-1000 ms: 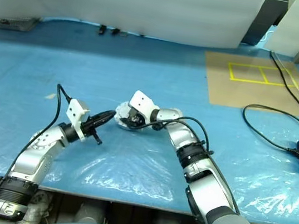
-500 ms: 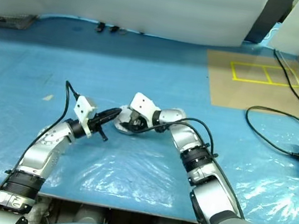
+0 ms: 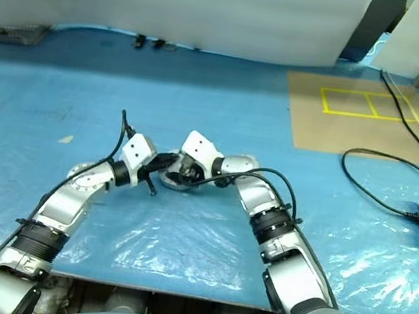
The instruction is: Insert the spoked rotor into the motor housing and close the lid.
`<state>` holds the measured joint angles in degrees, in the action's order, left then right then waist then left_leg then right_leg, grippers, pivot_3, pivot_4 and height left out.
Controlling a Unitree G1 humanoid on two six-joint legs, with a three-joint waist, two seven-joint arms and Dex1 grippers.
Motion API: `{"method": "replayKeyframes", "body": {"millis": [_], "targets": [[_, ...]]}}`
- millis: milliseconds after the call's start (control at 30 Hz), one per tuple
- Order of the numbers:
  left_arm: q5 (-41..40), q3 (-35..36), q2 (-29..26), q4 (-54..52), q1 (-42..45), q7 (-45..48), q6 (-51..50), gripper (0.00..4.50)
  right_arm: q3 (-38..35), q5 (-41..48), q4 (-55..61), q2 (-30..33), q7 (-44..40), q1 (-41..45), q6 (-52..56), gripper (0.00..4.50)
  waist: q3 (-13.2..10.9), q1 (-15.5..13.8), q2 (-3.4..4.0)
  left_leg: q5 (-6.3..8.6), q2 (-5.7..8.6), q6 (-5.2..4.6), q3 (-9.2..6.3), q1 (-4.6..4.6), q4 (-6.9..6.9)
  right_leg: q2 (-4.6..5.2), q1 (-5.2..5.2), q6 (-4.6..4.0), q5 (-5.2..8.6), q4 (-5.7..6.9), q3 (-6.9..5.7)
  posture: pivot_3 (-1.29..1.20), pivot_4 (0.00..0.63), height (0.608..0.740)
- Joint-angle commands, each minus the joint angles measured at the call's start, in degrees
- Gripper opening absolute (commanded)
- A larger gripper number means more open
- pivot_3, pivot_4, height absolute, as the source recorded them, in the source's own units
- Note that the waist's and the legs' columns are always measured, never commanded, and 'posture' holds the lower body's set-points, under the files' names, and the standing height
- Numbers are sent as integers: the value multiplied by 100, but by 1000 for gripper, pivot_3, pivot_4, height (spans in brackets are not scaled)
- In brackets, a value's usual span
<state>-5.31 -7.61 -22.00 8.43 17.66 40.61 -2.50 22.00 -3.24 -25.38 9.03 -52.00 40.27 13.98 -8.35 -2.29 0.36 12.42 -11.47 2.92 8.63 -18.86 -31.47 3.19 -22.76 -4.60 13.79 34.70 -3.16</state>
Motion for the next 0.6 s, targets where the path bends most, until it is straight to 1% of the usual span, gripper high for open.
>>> {"method": "replayKeyframes", "body": {"millis": [33, 67, 233, 433, 600], "targets": [[150, -190, -92, 148, -131, 123, -207, 0, 106, 29, -289, -51, -106, -245, 162, 4267, 1, 4, 1, 0, -1, 0, 0, -1, 0, 0, -1, 0, 0, 0, 0, 0, 150, 740], [105, -186, -85, 134, -140, 159, -204, 0, 41, 42, -327, -80, -22, -222, 6, 4445, 1, 10, 1, 0, 0, 0, 0, 0, 0, 0, -1, 0, 0, 0, 0, 0, 150, 740], [-101, -183, -77, 33, -199, 387, -260, 0, -246, 298, -277, -177, -50, -207, -650, 4445, 0, 6, 1, -1, -1, 1, 2, -6, -1, 0, -6, -1, 0, 3, 0, 0, 150, 740], [-101, -151, -111, 34, -163, 450, -281, 0, -377, 267, -362, -26, 3, -136, -1355, 4445, -1, 7, 2, -7, 0, -7, 2, -35, -1, -1, -31, -2, -1, 2, 0, 0, 150, 740], [-97, -147, -124, 46, -150, 458, -277, 0, -576, 329, -423, 132, 84, -91, -1700, 4445, -2, 8, 1, -6, 0, -7, 5, -36, -1, -1, -32, -2, -1, 2, 0, 0, 150, 740]]}}
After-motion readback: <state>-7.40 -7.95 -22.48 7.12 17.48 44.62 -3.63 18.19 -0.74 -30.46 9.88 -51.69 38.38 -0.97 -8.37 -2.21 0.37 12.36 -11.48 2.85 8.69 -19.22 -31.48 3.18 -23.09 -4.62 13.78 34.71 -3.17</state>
